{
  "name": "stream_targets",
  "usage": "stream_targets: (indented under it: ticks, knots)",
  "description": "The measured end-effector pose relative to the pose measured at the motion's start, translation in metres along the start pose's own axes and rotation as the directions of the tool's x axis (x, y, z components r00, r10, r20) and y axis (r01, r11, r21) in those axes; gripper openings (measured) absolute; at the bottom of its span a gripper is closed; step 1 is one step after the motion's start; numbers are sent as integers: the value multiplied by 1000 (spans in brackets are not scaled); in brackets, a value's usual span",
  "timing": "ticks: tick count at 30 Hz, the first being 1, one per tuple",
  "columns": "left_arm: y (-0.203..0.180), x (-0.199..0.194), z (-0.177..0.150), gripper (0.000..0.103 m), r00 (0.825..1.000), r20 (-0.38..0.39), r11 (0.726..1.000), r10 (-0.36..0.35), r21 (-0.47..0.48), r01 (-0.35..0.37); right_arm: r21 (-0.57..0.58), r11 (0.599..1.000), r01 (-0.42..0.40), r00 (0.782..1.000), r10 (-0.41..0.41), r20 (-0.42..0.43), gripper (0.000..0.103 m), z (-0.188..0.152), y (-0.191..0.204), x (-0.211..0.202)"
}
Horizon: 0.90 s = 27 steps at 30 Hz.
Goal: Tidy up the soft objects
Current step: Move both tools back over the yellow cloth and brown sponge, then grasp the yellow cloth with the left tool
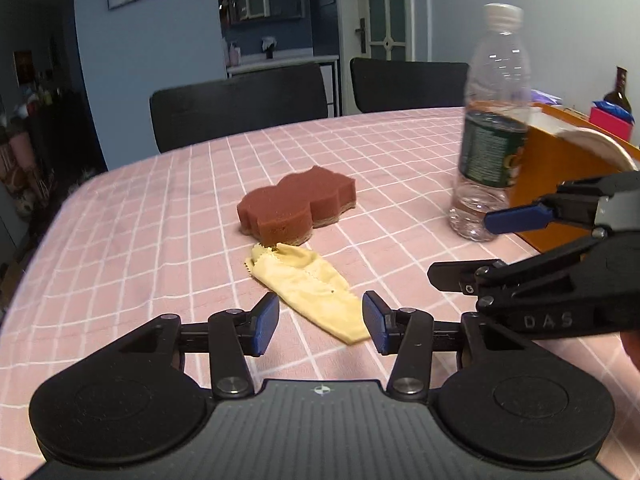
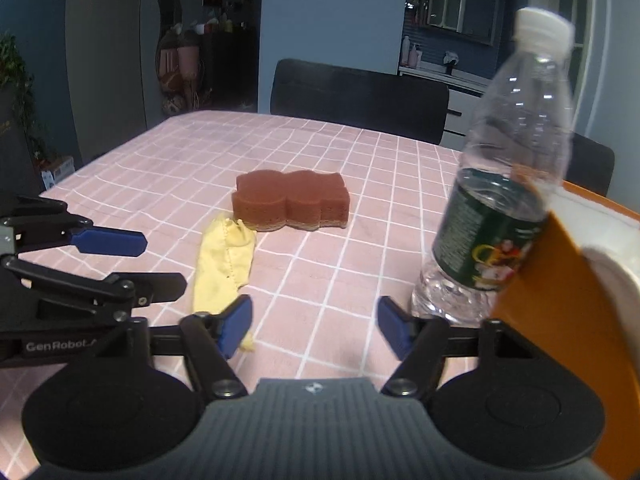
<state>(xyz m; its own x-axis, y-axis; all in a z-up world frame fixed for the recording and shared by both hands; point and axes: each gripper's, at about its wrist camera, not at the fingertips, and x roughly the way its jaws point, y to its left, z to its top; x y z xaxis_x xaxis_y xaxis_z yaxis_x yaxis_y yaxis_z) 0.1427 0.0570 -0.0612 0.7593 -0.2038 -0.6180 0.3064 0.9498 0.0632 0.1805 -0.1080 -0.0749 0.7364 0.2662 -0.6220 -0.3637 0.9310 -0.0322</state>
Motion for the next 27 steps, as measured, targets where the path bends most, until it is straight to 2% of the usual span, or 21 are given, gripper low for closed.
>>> stream_targets:
  ticks: [2,4,7,10,13,16,18,22,24,26,27]
  knots:
    - [9,13,3,70,1000,-12,999,-2,-42,2,-5,1000,-9,1000,9,-16,57,2,-2,12]
    - [18,25,7,74,1000,-22,996,-17,-92,15,-11,1000,-20,999,19,-28,54,3,-5,23]
    - [24,42,13,76,999,-40,993,-22,-119,17,-22,999,-33,999,32,-40,53,5,-7,37]
    - [23,57,18,78,998,-58,994,23,-110,-29,-26,999,-40,998,39,-43,53,8,-9,46]
    - [22,66,19,81,998,-61,993,13,-119,-20,-32,998,-46,998,44,-53,53,9,-9,54]
    - [24,74,16,80,997,-75,990,1,-144,-12,-46,998,-46,997,43,-59,53,8,-8,60]
    - [22,74,15,78,998,-63,992,12,-126,-20,-52,998,-47,997,44,-58,53,8,-8,63]
    - [20,75,15,60,998,-48,994,28,-100,-33,-68,996,-51,997,47,-57,53,8,-7,65]
    - [23,74,15,45,998,-41,994,39,-99,-43,-69,996,-50,998,46,-45,53,11,-7,65]
    - [29,74,16,24,998,-44,993,49,-109,-53,-68,996,-53,998,51,-31,53,15,-6,66]
    - [32,74,16,18,997,-48,992,53,-112,-58,-70,996,-51,998,49,-26,54,17,-5,67]
